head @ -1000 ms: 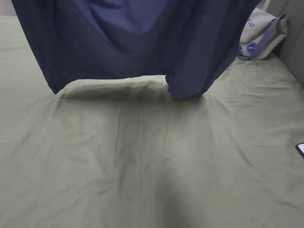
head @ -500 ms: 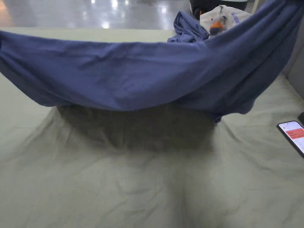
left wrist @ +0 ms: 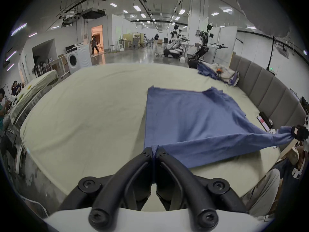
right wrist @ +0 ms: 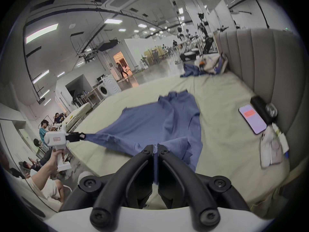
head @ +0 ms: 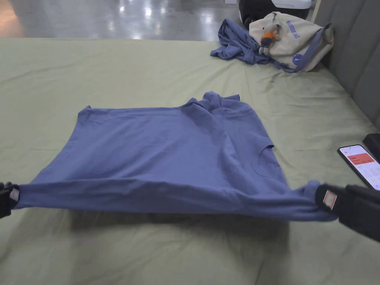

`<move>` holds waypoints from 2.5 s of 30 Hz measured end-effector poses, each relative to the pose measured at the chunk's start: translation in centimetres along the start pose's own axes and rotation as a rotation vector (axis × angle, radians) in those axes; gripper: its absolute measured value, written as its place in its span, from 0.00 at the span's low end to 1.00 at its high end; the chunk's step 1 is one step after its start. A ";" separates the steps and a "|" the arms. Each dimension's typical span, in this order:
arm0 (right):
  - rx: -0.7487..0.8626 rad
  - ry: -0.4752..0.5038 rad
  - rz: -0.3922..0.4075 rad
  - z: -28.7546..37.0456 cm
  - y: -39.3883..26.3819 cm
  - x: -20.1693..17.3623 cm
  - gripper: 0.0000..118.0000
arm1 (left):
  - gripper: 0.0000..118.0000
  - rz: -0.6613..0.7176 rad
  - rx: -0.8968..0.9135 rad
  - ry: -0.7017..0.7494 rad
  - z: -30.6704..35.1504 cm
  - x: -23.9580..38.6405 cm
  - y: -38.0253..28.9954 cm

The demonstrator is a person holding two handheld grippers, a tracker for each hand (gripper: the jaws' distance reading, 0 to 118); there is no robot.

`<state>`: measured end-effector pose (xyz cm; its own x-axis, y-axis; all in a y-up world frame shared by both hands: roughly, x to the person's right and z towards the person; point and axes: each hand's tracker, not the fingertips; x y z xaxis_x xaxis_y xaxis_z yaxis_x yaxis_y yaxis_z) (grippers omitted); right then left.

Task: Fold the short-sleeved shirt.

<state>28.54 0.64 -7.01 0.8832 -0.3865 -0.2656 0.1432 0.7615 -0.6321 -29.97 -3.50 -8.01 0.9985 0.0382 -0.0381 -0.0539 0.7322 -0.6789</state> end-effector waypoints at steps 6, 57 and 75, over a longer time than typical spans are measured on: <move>-0.077 0.006 0.025 -0.6 -4.0 -0.8 0.03 | 0.03 -0.021 -0.054 0.045 0.9 -0.5 -1.9; 0.100 0.021 -0.012 6.4 -6.0 -5.3 0.02 | 0.77 -0.105 -0.316 -0.031 1.3 -5.2 -5.3; -0.114 -0.162 0.053 3.7 -7.9 -2.3 0.69 | 0.01 -0.145 -0.299 -0.061 0.2 -2.1 -3.5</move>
<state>27.03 -2.51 1.26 0.9498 -0.2514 -0.1860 0.0510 0.7113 -0.7011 -31.83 -5.97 -5.40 0.9937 -0.0049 0.1122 0.0995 0.5011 -0.8597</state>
